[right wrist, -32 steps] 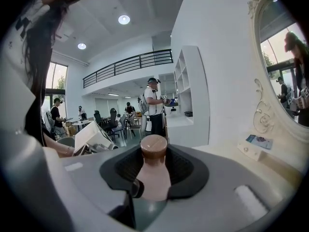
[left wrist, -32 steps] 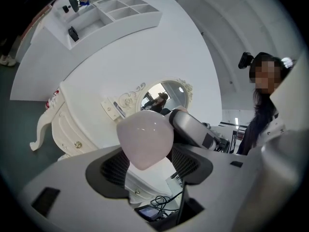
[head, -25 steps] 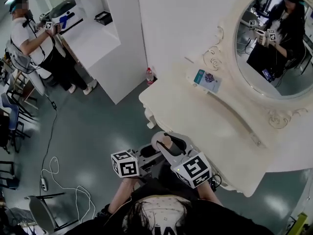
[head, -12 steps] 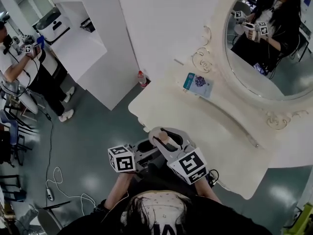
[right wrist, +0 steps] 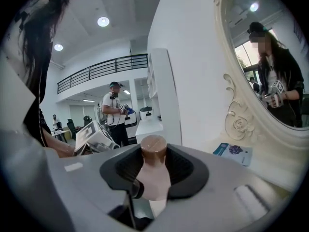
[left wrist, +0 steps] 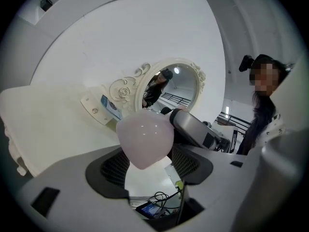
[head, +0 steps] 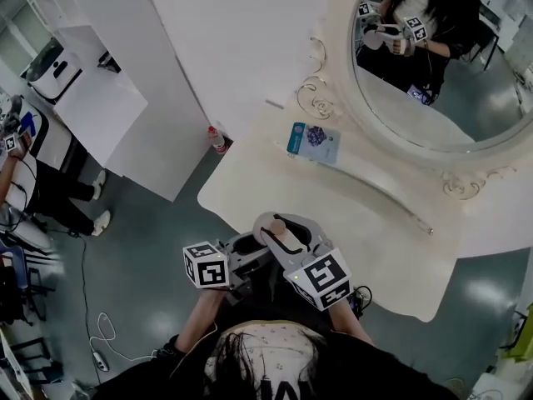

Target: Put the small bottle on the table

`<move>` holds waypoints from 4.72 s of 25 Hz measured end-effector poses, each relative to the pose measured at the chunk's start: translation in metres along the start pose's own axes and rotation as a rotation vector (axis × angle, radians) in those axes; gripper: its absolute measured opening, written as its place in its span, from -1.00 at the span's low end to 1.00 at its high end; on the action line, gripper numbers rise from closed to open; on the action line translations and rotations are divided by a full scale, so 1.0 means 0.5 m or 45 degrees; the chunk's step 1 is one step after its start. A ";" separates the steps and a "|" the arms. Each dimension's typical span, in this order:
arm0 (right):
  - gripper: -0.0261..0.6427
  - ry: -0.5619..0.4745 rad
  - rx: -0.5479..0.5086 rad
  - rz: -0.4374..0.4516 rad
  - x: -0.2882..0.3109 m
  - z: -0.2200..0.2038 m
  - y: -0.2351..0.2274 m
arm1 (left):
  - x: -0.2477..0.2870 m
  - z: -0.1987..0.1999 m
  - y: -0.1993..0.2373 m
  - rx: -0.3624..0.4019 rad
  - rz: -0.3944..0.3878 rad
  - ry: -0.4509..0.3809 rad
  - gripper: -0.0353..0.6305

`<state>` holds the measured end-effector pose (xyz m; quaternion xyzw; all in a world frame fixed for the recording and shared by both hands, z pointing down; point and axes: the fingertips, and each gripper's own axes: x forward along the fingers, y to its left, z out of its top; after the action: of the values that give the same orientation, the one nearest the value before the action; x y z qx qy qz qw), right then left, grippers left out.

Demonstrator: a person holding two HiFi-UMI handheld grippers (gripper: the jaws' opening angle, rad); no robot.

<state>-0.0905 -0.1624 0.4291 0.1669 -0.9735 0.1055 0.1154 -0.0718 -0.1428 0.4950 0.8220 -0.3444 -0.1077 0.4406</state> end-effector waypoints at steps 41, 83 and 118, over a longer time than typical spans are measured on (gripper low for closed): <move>-0.48 0.275 0.307 -0.656 0.282 -0.225 -0.341 | -0.030 0.227 0.306 0.077 -0.088 0.430 -0.12; -0.48 0.194 0.113 -0.686 0.347 -0.225 -0.424 | -0.071 0.218 0.312 0.055 -0.114 0.374 -0.15; -0.56 -0.064 0.193 -0.613 0.087 -0.105 -0.100 | -0.074 0.112 0.172 0.207 -0.224 0.404 -0.18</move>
<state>-0.1027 -0.2088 0.4989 0.4048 -0.8975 0.1436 0.0999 -0.1667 -0.1873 0.5260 0.8884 -0.2052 0.0132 0.4105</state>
